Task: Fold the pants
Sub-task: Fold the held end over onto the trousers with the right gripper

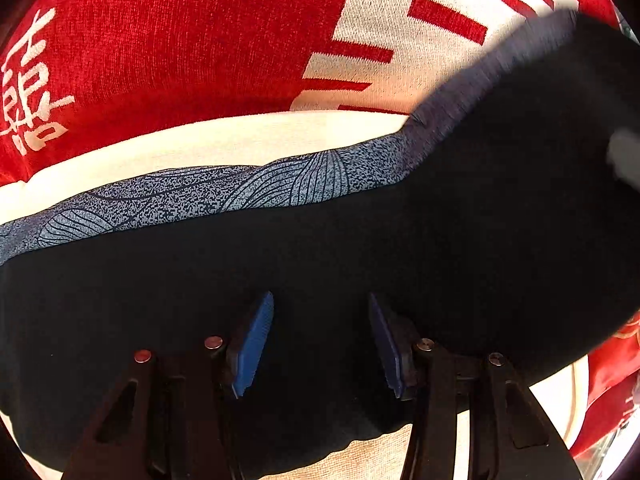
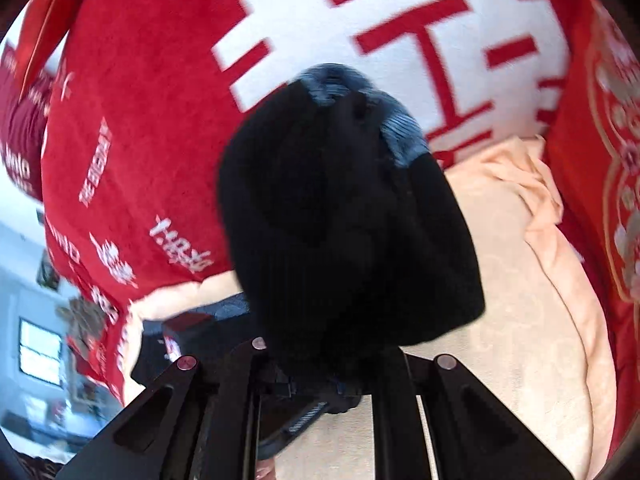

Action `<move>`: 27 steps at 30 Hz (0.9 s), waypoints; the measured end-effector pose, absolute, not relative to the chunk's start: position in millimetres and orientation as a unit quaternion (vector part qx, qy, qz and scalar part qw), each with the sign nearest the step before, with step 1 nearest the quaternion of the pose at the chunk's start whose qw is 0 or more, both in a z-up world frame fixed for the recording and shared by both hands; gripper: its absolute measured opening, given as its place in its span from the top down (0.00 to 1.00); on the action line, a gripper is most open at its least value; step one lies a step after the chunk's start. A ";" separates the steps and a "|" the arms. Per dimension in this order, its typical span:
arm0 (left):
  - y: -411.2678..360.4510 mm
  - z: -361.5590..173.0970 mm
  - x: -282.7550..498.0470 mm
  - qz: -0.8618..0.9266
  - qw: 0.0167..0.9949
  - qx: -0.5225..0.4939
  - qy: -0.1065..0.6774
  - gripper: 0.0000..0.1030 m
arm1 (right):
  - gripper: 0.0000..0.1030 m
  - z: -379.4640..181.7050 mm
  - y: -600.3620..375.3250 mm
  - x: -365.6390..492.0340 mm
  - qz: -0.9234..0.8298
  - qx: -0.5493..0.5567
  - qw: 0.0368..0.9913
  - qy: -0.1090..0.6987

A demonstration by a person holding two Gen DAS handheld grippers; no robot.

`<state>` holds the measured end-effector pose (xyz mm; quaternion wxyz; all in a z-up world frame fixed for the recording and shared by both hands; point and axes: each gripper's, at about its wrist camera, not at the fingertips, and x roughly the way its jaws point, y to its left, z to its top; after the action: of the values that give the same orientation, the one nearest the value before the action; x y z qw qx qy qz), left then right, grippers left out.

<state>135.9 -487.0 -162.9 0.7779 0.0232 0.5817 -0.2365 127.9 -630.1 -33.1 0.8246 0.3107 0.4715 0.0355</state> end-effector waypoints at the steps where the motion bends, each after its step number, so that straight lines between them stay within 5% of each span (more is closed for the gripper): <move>1: -486.8 -160.9 134.6 -0.243 0.777 0.024 0.579 0.51 | 0.86 -30.1 -621.3 130.5 0.037 0.299 0.827 0.474; 9: -383.4 -111.3 121.9 -0.220 0.782 0.013 0.582 0.51 | 0.80 -9.2 -506.2 159.5 0.033 0.150 0.848 0.507; 11: -334.8 -104.9 119.5 -0.192 0.790 0.021 0.581 0.41 | 0.75 -19.3 -465.5 165.6 0.026 0.103 0.847 0.520; 12: -304.4 -104.2 119.0 -0.172 0.793 0.023 0.584 0.28 | 0.74 -25.8 -445.6 168.9 0.021 0.084 0.845 0.528; 20: -164.7 -119.7 116.0 -0.087 0.780 0.047 0.617 0.28 | 0.51 -105.0 -290.6 161.3 0.004 -0.172 0.793 0.584; 24: -137.8 -118.0 116.7 -0.085 0.781 0.035 0.617 0.27 | 0.44 -68.3 -294.6 139.1 0.071 -0.082 0.811 0.575; 27: -157.8 -112.3 125.7 -0.113 0.778 0.017 0.618 0.27 | 0.44 -55.9 -343.3 137.5 0.111 0.116 0.798 0.580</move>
<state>125.7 -157.8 -112.3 0.7778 0.0174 0.6180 -0.1128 137.5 -343.3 -55.9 0.7983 0.1159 0.5804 0.1115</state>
